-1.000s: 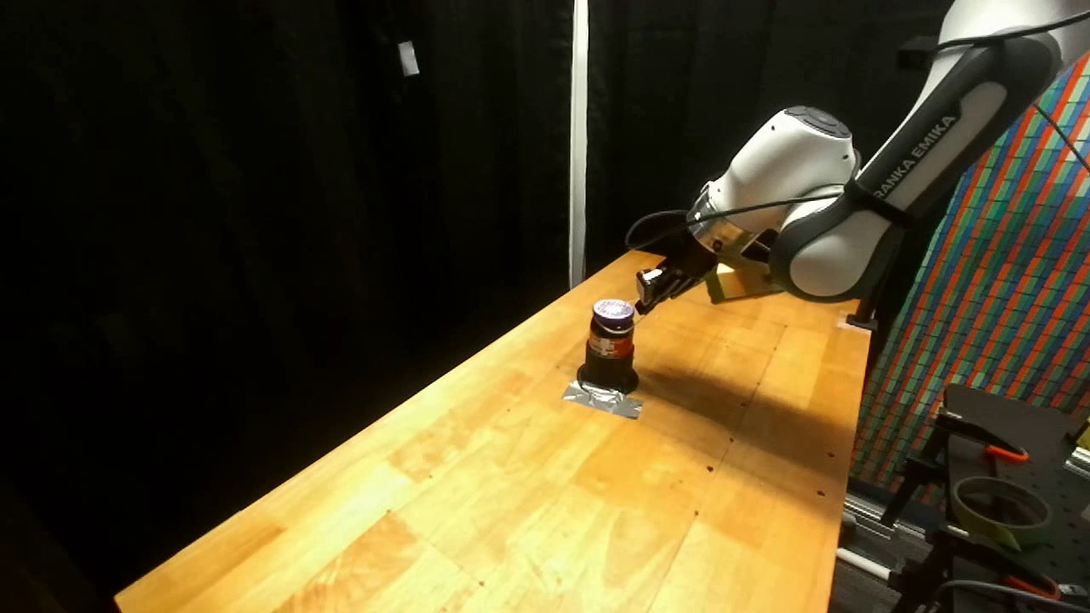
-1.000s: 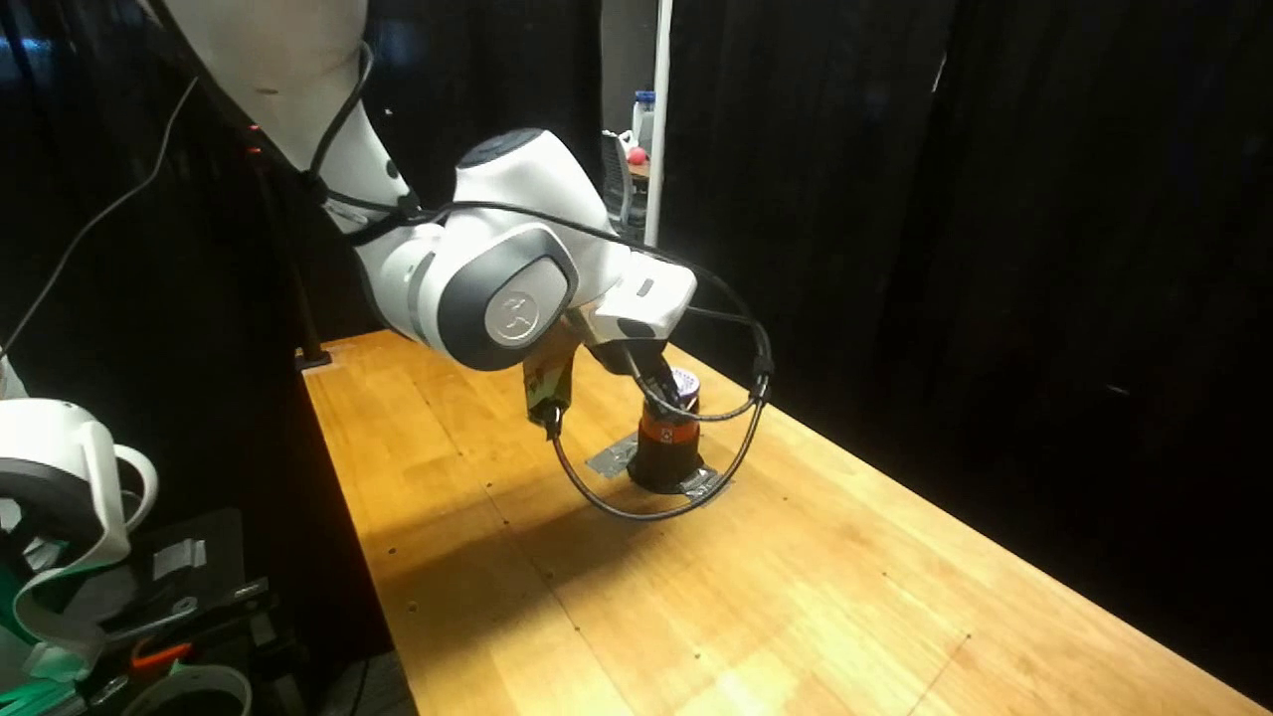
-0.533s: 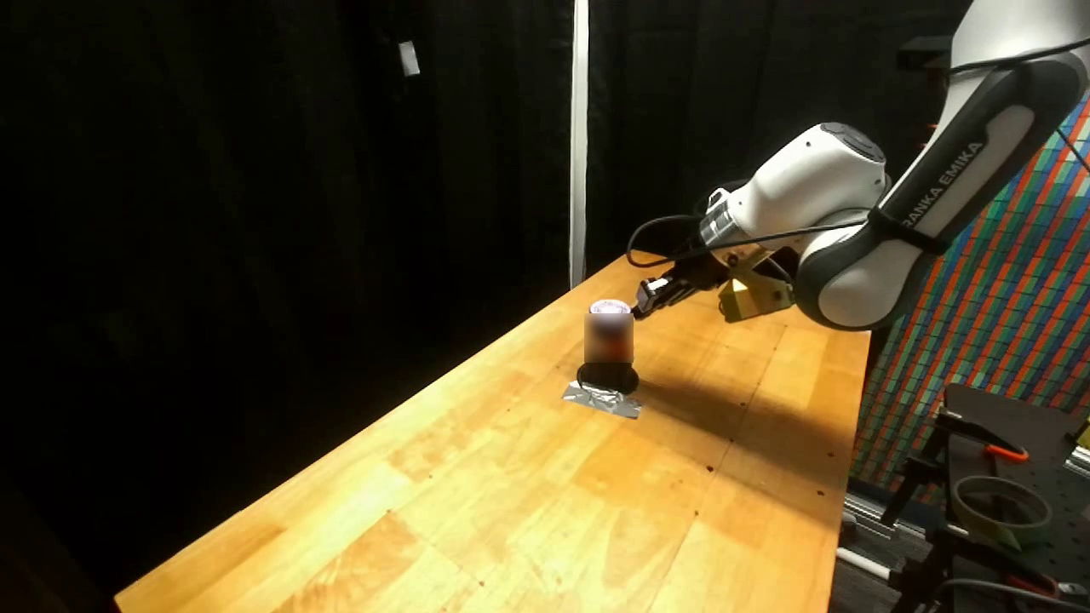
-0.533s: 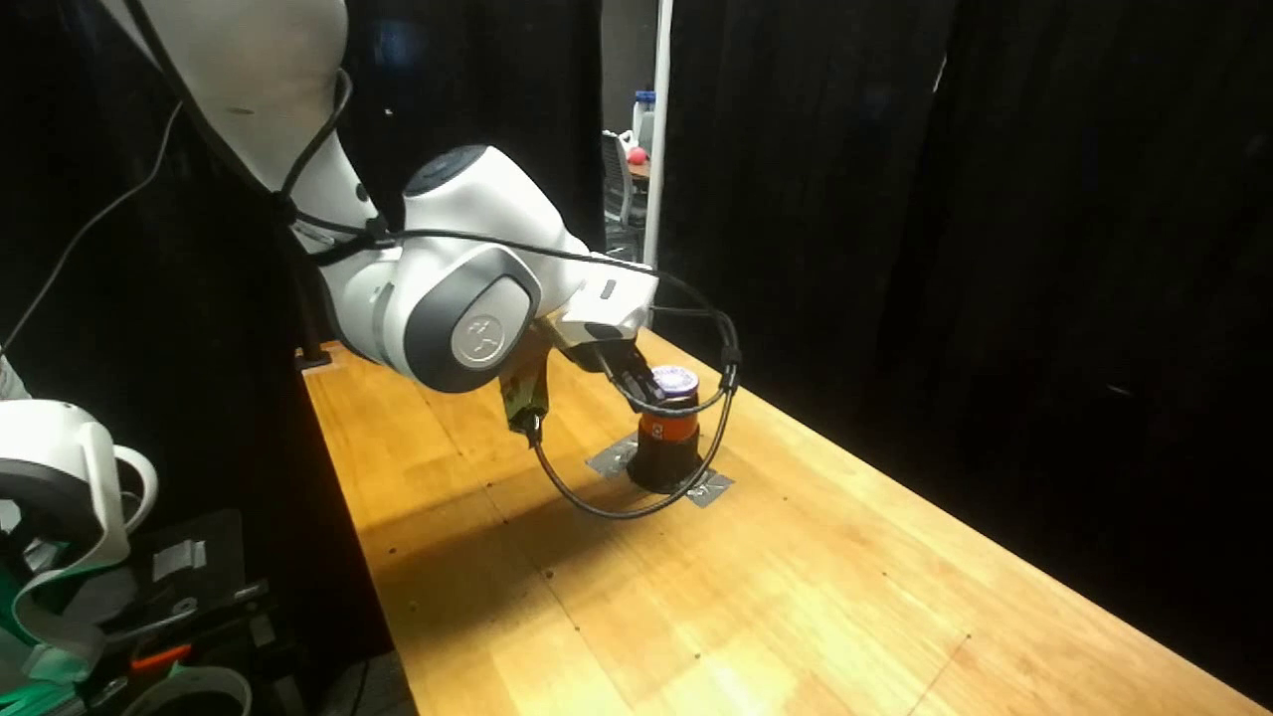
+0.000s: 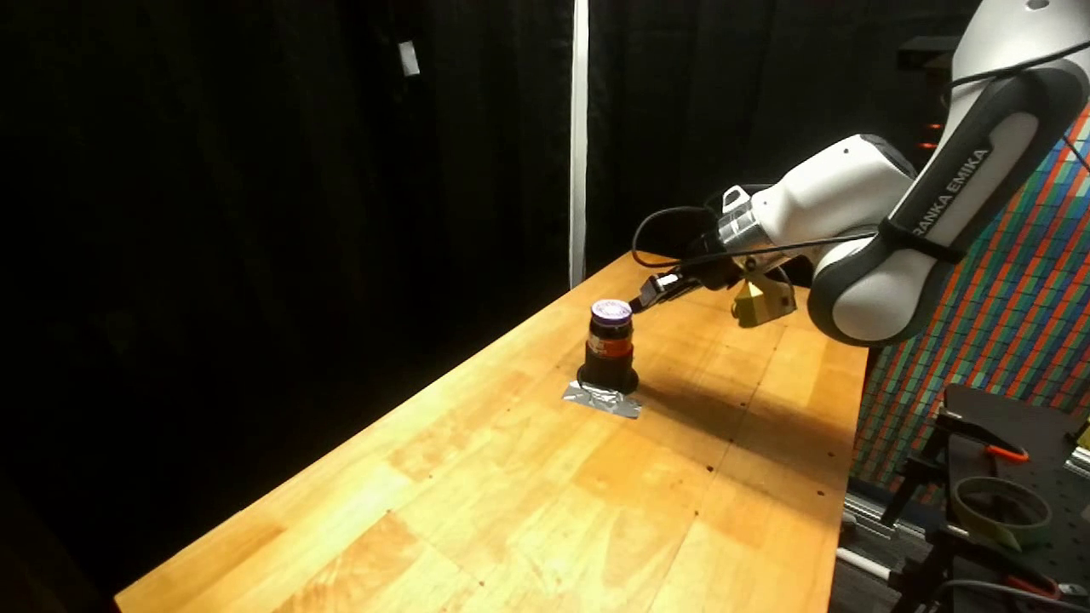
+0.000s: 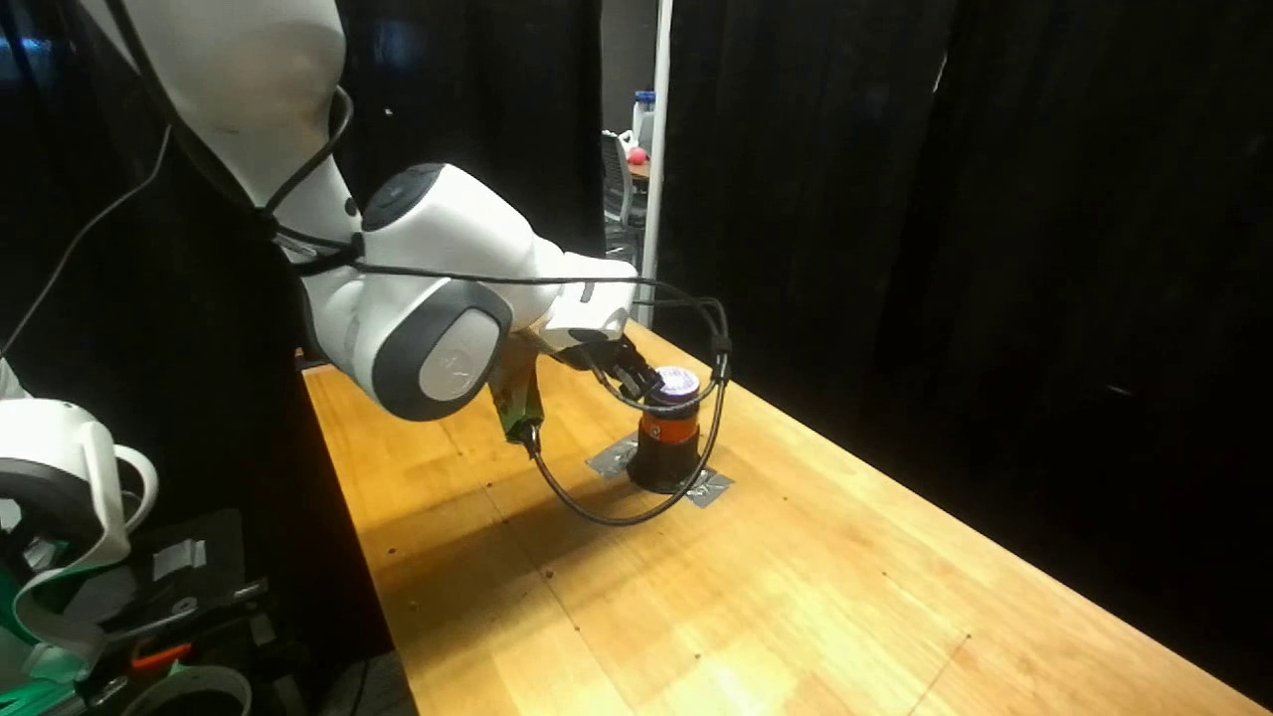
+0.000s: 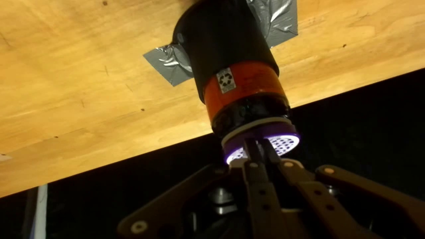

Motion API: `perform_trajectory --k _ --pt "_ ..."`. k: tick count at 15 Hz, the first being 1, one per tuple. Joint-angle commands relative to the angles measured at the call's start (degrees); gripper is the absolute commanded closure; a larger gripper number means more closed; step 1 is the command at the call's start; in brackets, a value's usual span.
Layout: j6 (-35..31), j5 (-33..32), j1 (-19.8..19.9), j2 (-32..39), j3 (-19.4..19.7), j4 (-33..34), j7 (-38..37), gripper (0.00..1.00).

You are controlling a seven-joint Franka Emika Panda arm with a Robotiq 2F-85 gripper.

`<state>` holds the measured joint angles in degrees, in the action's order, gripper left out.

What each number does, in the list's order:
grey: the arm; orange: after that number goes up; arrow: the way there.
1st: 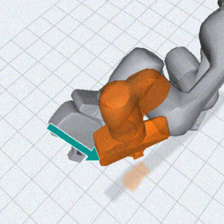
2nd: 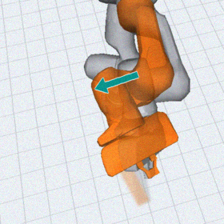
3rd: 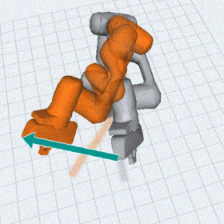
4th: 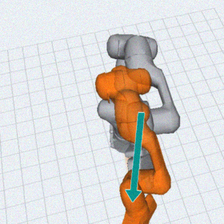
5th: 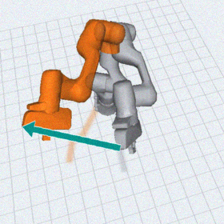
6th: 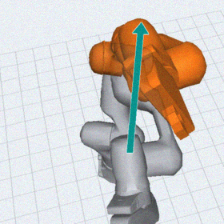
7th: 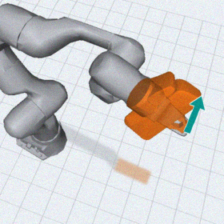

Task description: Put the elastic around the bottle

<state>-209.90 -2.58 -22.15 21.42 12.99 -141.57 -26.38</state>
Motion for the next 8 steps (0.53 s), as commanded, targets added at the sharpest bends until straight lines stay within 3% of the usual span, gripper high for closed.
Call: perform_trajectory --k 1,3,4,6,7,8 --pt "-7.7 0.0 10.6 -2.1 -11.3 -3.7 5.8 0.91" --pt "-9.9 -1.7 14.6 -1.9 -15.1 -4.6 6.4 0.90" --pt "-7.9 -2.3 15.9 -2.5 -16.3 -4.8 7.1 0.65" --pt "2.2 -7.8 20.9 -5.4 -19.8 -5.4 4.4 0.62" --pt "7.4 -13.1 21.7 -6.7 -19.0 -5.5 0.6 0.55" --pt "12.0 -16.2 24.2 -7.3 -20.8 -5.4 -0.9 0.46"
